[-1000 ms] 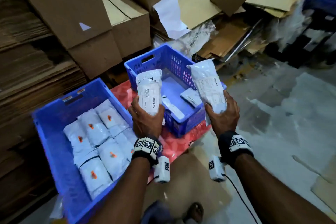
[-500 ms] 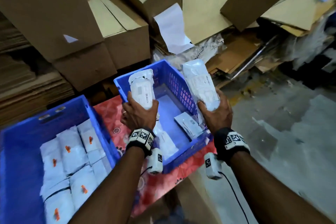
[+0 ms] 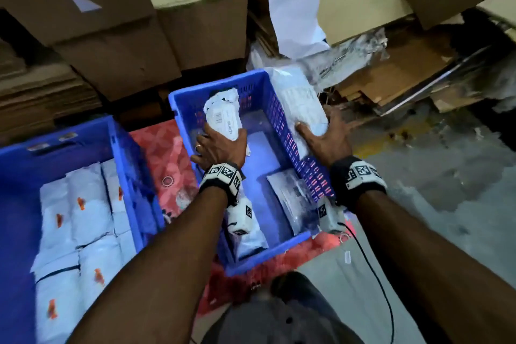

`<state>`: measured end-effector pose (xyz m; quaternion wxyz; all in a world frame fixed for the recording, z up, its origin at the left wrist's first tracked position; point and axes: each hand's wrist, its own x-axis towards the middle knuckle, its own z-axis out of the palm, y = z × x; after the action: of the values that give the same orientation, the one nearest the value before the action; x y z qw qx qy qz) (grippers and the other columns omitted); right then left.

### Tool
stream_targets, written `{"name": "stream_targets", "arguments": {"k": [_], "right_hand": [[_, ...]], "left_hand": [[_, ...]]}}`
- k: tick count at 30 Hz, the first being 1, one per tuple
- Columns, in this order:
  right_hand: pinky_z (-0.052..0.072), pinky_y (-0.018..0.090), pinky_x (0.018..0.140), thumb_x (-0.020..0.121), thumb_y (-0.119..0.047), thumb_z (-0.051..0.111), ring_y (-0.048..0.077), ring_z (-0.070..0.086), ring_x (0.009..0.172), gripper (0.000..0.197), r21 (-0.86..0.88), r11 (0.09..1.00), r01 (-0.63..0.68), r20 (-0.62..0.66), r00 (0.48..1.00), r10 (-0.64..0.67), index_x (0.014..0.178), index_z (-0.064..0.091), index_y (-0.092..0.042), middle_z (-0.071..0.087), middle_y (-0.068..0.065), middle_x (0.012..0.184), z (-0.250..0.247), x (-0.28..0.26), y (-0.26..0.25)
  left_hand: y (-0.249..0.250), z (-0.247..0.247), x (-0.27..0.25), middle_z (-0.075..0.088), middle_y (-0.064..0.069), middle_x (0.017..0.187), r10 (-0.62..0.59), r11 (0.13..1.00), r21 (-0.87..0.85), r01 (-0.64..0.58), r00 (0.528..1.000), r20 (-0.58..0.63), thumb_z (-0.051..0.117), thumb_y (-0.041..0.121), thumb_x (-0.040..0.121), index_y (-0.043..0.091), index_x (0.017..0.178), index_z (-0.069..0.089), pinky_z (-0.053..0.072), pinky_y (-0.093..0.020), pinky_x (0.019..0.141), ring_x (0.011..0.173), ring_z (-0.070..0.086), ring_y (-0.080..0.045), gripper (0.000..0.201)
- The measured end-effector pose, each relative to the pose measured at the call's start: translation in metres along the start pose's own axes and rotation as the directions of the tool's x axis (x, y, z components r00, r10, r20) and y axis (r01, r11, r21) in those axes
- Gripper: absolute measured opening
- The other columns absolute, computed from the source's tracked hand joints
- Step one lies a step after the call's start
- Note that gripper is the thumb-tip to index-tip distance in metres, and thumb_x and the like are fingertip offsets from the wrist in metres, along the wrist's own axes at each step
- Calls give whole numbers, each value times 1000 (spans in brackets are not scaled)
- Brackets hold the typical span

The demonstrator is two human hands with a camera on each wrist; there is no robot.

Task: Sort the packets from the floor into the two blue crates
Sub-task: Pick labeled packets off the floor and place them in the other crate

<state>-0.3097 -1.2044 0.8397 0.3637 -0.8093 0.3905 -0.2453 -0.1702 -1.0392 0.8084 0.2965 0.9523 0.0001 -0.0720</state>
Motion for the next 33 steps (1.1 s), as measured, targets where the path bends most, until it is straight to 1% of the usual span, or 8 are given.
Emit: {"name": "stream_targets", "arguments": {"k": [5, 9, 13, 17, 22, 26, 30, 33], "right_hand": [[50, 34, 87, 76, -42, 75, 26, 62, 105, 57, -63, 998, -5, 173, 985, 15, 122, 56, -13, 65, 10, 118, 35, 16, 8], [49, 37, 86, 73, -46, 74, 33, 59, 108, 62, -108, 994, -30, 221, 974, 54, 120, 54, -11, 62, 16, 117, 53, 30, 19], [49, 38, 88, 74, -43, 77, 31, 56, 109, 66, -65, 998, 22, 211, 977, -8, 125, 51, -10, 59, 15, 120, 61, 37, 22], [47, 36, 90, 76, -38, 78, 30, 55, 112, 66, -10, 999, 51, 182, 982, -49, 129, 50, -10, 58, 15, 122, 63, 45, 20], [40, 20, 89, 76, -39, 78, 22, 54, 114, 71, 25, 997, 79, 168, 982, -82, 135, 49, -13, 58, 10, 126, 62, 58, 21], [48, 28, 92, 75, -44, 78, 16, 56, 111, 72, 42, 996, 72, 168, 983, -78, 135, 49, -15, 60, 4, 125, 63, 64, 23], [48, 25, 89, 76, -44, 78, 13, 57, 107, 66, 73, 995, 66, 153, 985, -76, 130, 51, -17, 61, 1, 121, 66, 68, 20], [50, 26, 90, 75, -44, 77, 12, 58, 105, 63, 119, 991, 52, 123, 990, -67, 128, 52, -18, 62, 0, 120, 67, 75, 18]], "left_hand": [[-13, 15, 6, 47, -22, 137, -83, 996, 19, 83, 996, 36, 60, 62, 78, 12, 147, 29, 31, -48, 104, 125, 48, -40, 91], [-11, 23, 6, 46, -23, 133, -101, 995, -14, 102, 994, 31, 63, 52, 78, 13, 148, 26, 42, -50, 96, 116, 52, -44, 89], [-8, 35, 8, 45, -21, 132, -162, 985, -48, 163, 986, 27, 67, 50, 77, 13, 146, 26, 46, -52, 88, 116, 51, -44, 88], [-5, 44, 6, 43, -21, 135, -164, 986, -25, 165, 986, 37, 68, 48, 80, 13, 148, 24, 46, -51, 87, 118, 51, -43, 88], [0, 55, 2, 45, -21, 131, -150, 988, -38, 152, 987, 52, 67, 46, 82, 14, 152, 18, 46, -49, 88, 115, 52, -43, 91], [0, 63, -4, 46, -19, 129, -135, 989, -51, 138, 989, 54, 67, 46, 82, 16, 152, 18, 47, -48, 85, 114, 52, -42, 91], [-5, 72, -5, 45, -17, 130, -134, 988, -67, 138, 989, 60, 69, 48, 80, 17, 151, 20, 47, -48, 82, 115, 51, -41, 93], [-5, 83, -7, 44, -16, 132, -138, 986, -84, 143, 988, 64, 73, 51, 76, 17, 150, 23, 47, -48, 83, 118, 49, -39, 95]]}}
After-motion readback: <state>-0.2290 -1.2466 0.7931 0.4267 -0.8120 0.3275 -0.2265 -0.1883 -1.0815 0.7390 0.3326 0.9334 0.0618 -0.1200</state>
